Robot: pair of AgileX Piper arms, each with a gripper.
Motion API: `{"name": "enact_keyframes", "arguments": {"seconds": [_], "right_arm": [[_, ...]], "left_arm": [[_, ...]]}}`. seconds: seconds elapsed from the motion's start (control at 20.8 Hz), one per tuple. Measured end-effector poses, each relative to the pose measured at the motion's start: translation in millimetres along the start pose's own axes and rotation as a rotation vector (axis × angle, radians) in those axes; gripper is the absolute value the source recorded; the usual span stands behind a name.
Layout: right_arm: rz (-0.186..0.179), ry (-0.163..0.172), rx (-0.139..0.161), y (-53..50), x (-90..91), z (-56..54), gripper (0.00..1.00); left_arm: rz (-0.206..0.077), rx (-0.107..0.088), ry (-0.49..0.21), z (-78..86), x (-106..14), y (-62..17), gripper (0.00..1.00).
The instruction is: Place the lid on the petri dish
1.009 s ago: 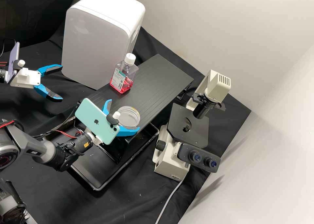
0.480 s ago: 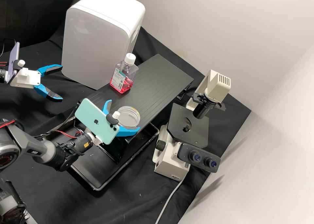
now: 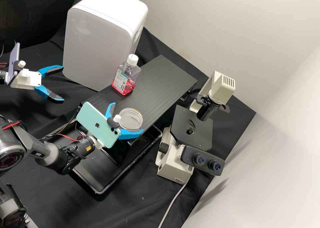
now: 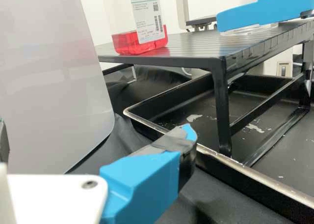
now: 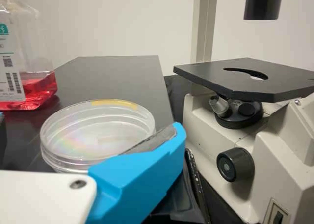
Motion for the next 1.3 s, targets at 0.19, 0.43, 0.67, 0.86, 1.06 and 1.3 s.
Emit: {"name": "enact_keyframes", "arguments": {"seconds": [0.19,0.43,0.67,0.86,1.06,1.3], "right_arm": [[0.008,-0.007,0.004,1.4,-0.1,1.2,0.0],[0.014,-0.011,0.005,2.5,-0.3,2.1,0.0],[0.02,-0.016,0.01,4.0,-0.5,3.3,0.0],[0.021,-0.017,0.013,4.0,-0.5,3.4,0.0],[0.025,-0.02,0.016,4.9,-0.7,4.2,0.0],[0.025,-0.02,0.016,4.9,-0.7,4.2,1.0]], "left_arm": [[0.0,0.0,0.0,0.0,0.0,0.0,1.0],[0.0,-0.001,0.001,-0.1,0.0,0.0,1.0],[0.001,-0.003,0.007,-0.6,0.0,0.1,1.0],[0.001,-0.003,0.007,-0.6,0.0,0.1,1.0],[0.001,-0.003,0.007,-0.6,0.0,0.1,1.0],[0.001,-0.003,0.007,-0.6,0.0,0.1,1.0]]}}
